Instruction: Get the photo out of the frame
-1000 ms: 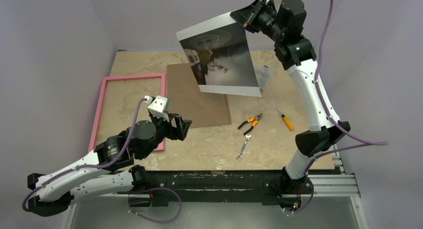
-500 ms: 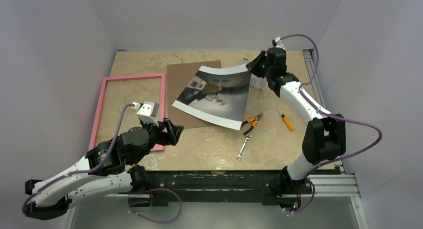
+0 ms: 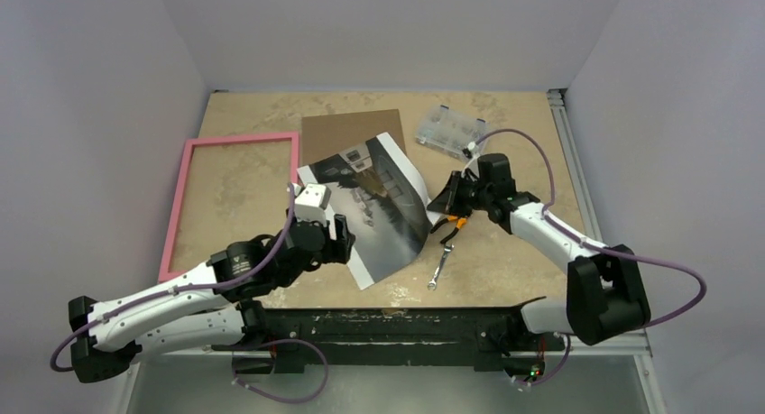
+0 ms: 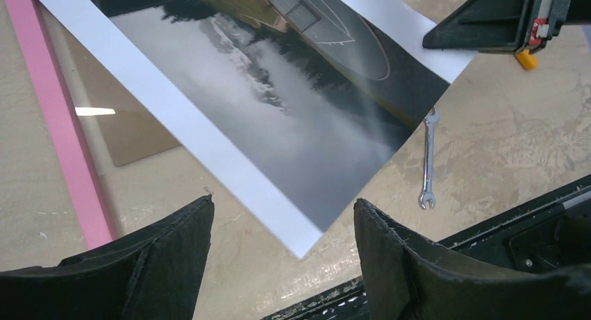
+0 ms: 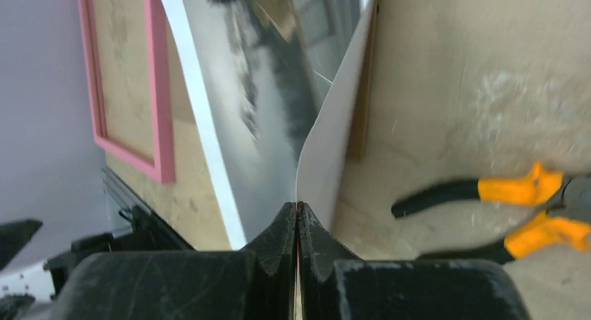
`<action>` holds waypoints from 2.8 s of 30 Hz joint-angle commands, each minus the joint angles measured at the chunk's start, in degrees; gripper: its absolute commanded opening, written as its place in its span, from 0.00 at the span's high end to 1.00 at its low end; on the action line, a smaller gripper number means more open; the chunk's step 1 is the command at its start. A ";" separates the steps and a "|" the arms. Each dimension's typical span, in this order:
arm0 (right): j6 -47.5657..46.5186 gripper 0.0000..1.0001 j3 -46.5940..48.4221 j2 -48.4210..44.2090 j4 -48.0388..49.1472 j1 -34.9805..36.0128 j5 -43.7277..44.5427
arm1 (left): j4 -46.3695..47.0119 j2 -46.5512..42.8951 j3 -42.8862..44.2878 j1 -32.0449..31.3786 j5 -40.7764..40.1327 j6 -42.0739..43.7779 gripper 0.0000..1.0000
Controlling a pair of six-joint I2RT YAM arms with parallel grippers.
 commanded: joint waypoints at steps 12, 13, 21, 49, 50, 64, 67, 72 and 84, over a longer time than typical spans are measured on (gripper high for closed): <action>-10.44 0.71 -8.95 -1.27 -1.41 0.21 -20.04 | 4.95 2.27 -0.11 0.90 1.54 -1.29 0.29; -10.97 0.69 -8.77 0.11 -0.67 0.21 -21.16 | 4.77 2.31 -0.03 0.92 1.68 -1.31 0.29; -10.78 0.67 -5.67 9.56 3.59 1.02 -24.74 | 3.94 2.66 0.06 1.22 1.61 -1.55 0.29; 7.99 1.00 -8.47 10.68 25.65 6.11 -5.00 | 2.80 0.57 1.22 1.97 1.89 -0.47 0.29; 7.42 1.00 -7.22 11.14 24.15 5.93 -4.32 | 2.55 0.10 1.10 1.97 1.71 -0.56 0.29; 8.97 1.00 0.27 23.04 25.90 5.31 -2.82 | 1.15 -2.48 0.67 1.97 0.78 -0.19 0.29; 7.61 1.00 1.66 23.41 24.12 5.29 -1.27 | 1.16 -2.35 0.69 1.97 0.89 -0.15 0.29; 6.13 1.00 3.54 23.40 22.27 5.10 0.27 | 1.27 -2.35 0.46 1.97 1.03 -0.41 0.29; 6.59 1.00 3.44 25.87 24.87 4.50 -0.19 | 2.47 -0.73 0.61 2.06 1.93 -0.33 0.29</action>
